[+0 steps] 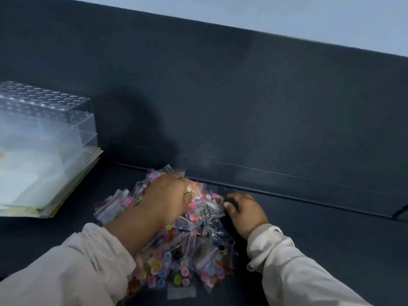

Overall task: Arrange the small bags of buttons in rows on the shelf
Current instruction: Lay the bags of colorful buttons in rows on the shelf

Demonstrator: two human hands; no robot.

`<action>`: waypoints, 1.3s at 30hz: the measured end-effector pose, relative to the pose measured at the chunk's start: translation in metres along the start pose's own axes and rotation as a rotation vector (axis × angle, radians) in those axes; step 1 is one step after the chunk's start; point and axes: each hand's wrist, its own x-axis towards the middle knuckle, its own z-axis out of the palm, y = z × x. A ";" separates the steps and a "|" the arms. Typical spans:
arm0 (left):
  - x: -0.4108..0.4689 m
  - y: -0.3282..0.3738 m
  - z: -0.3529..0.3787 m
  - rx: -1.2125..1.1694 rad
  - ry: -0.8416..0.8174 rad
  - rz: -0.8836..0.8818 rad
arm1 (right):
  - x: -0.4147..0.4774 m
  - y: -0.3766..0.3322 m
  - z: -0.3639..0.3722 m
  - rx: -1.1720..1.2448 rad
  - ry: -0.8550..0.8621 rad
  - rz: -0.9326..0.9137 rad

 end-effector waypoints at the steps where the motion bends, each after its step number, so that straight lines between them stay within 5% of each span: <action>1: 0.004 -0.003 0.003 -0.017 0.009 0.003 | 0.006 0.000 0.002 0.014 0.007 0.017; 11: 0.031 -0.016 0.022 -0.043 -0.036 -0.154 | 0.042 -0.015 0.016 -0.069 -0.082 0.155; 17: 0.033 -0.018 0.021 -0.321 -0.055 -0.249 | 0.046 -0.013 0.018 0.012 -0.075 0.216; 23: 0.036 -0.015 0.020 -0.768 -0.042 -0.395 | 0.036 -0.009 0.012 0.594 0.086 0.327; 26: 0.035 -0.006 0.012 -0.888 0.017 -0.431 | 0.031 -0.004 -0.001 0.838 0.034 0.420; 33: 0.032 0.037 -0.004 -1.131 0.084 -0.520 | 0.019 0.032 -0.035 1.175 -0.096 0.462; 39: 0.027 0.089 0.013 -1.236 -0.089 -0.646 | 0.005 0.060 -0.060 1.285 -0.149 0.489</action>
